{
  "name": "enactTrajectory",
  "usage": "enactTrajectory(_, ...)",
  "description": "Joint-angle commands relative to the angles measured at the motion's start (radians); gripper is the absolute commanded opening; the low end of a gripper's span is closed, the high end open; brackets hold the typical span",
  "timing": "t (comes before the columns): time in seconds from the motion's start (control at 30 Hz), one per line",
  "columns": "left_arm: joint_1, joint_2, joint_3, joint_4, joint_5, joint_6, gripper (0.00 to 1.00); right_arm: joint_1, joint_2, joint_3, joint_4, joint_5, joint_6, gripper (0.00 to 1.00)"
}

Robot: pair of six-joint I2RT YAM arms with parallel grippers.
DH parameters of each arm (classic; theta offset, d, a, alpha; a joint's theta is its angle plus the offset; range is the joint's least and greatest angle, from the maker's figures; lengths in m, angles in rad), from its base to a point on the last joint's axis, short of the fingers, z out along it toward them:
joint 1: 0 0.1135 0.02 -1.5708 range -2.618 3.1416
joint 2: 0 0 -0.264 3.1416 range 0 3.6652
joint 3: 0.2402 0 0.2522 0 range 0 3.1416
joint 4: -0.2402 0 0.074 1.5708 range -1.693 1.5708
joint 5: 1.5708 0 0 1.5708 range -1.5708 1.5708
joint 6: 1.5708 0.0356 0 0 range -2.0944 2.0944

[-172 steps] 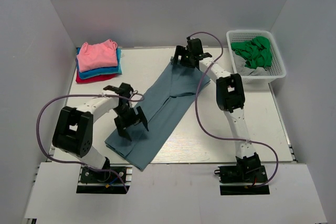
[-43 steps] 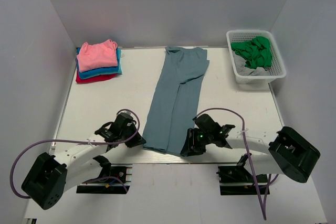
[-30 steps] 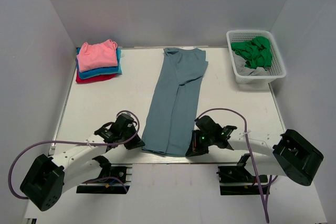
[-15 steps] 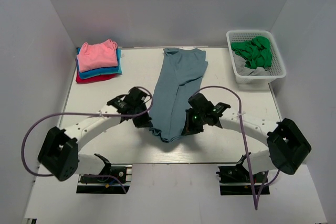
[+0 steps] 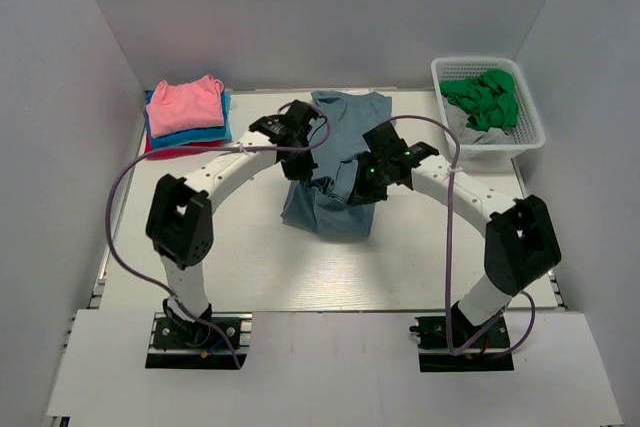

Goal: Fold and stack the t-shirts
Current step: Grab the bottom of the folded rectangular tshirt with both arms, then fold the folded rectangular tshirt in 1/3 of the way

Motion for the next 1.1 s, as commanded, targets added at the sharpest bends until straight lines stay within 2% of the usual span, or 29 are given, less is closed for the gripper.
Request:
enactTrajectory(0.0, 0.015, 0.067, 0.146, -0.042, -0.051, 0.062, 0.0, -0.036, 0.045, 0.082, -0.031, -0.004, -0.061, 0.0)
enactTrajectory(0.13, 0.048, 0.156, 0.295, -0.073, -0.051, 0.083, 0.0, -0.085, 0.123, 0.18, -0.048, -0.004, -0.071, 0.0)
enactTrajectory(0.3, 0.08, 0.216, 0.384, -0.059, -0.024, 0.094, 0.0, -0.129, 0.168, 0.226, -0.04, -0.028, -0.08, 0.0)
enactTrajectory(0.63, 0.118, 0.325, 0.466, 0.055, 0.07, 0.16, 0.0, -0.208, 0.268, 0.312, -0.032, -0.047, -0.11, 0.0)
enactTrajectory(1.07, 0.146, 0.429, 0.553, 0.13, 0.102, 0.198, 0.0, -0.275, 0.378, 0.398, 0.027, -0.017, -0.134, 0.0)
